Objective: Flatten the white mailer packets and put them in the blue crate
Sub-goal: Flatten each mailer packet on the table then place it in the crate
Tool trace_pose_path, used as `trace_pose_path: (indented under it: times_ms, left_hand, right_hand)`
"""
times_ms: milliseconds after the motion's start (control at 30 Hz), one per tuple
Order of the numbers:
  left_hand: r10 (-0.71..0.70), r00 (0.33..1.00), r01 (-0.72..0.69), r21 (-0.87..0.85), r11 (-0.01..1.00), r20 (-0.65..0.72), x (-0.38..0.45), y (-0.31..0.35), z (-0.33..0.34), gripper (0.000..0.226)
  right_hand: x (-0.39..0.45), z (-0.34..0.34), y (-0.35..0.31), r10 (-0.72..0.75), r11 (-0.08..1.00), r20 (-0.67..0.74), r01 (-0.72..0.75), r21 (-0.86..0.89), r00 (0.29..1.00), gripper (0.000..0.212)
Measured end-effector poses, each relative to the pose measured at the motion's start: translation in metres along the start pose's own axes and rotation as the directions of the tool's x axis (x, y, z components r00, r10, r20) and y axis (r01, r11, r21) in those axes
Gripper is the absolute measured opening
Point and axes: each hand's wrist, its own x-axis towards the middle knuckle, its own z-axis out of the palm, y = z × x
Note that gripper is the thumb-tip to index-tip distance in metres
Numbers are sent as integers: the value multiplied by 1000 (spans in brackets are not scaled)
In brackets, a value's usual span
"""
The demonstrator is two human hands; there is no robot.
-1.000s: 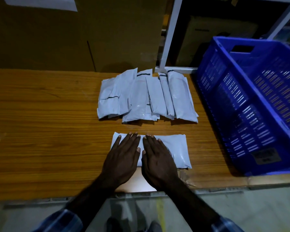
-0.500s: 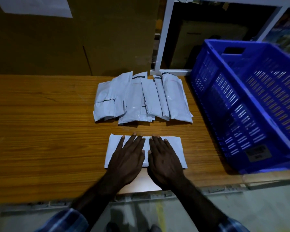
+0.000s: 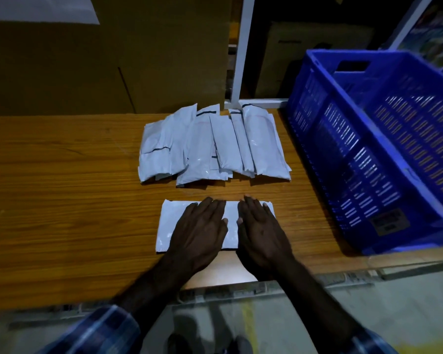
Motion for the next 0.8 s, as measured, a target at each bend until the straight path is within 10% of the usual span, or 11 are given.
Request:
trace_pose_path:
  times_ms: [800]
  left_hand:
    - [108,991,-113,71,991,74,3,20,17,51]
  right_hand:
    - [-6,5,18,122,991,65,-119,-54,990,64]
